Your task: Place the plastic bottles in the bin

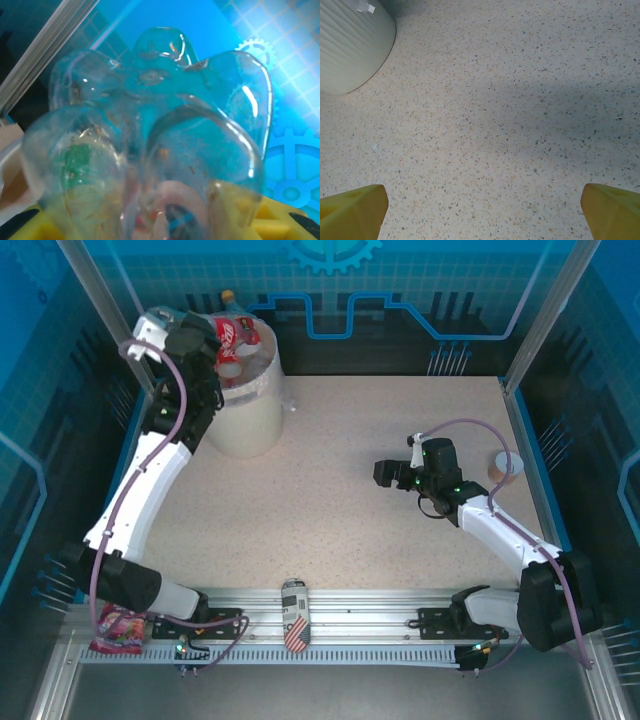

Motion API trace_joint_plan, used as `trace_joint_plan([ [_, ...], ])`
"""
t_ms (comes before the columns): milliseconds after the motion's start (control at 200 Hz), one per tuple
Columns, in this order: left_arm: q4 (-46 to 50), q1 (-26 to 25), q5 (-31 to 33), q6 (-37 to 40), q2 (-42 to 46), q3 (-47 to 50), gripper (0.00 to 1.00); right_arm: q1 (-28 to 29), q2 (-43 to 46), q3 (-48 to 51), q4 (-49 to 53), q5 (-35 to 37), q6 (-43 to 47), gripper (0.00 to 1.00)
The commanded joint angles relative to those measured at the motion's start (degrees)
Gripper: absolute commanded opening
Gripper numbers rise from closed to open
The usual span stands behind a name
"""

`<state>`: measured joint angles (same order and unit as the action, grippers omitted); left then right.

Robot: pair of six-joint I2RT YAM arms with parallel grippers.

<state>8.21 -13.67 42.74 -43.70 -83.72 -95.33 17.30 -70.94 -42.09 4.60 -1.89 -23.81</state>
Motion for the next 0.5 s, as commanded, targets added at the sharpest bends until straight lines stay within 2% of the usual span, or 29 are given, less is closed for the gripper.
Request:
trace_joint_plan([
  [0,8.48,1.67,-2.94,11.26,-1.94,-9.69,0.44,0.01,-0.25,0.12,0.28,0.23,1.14,1.00],
  [240,27.78,10.08,-21.59,15.73,-10.20,-29.25,0.41,-0.13,-2.24,-0.10,-1.17,-1.10,0.83,1.00],
  [380,38.82,11.84,-28.63,19.35,-17.82,-42.74,0.40,-0.09,-2.80,-0.58,-1.44,-1.44,0.81,1.00],
  [495,44.06,12.48,-32.82,21.00,-22.89,-49.79,0.40,-0.14,-2.63,-0.71,-1.26,-1.36,0.86,1.00],
])
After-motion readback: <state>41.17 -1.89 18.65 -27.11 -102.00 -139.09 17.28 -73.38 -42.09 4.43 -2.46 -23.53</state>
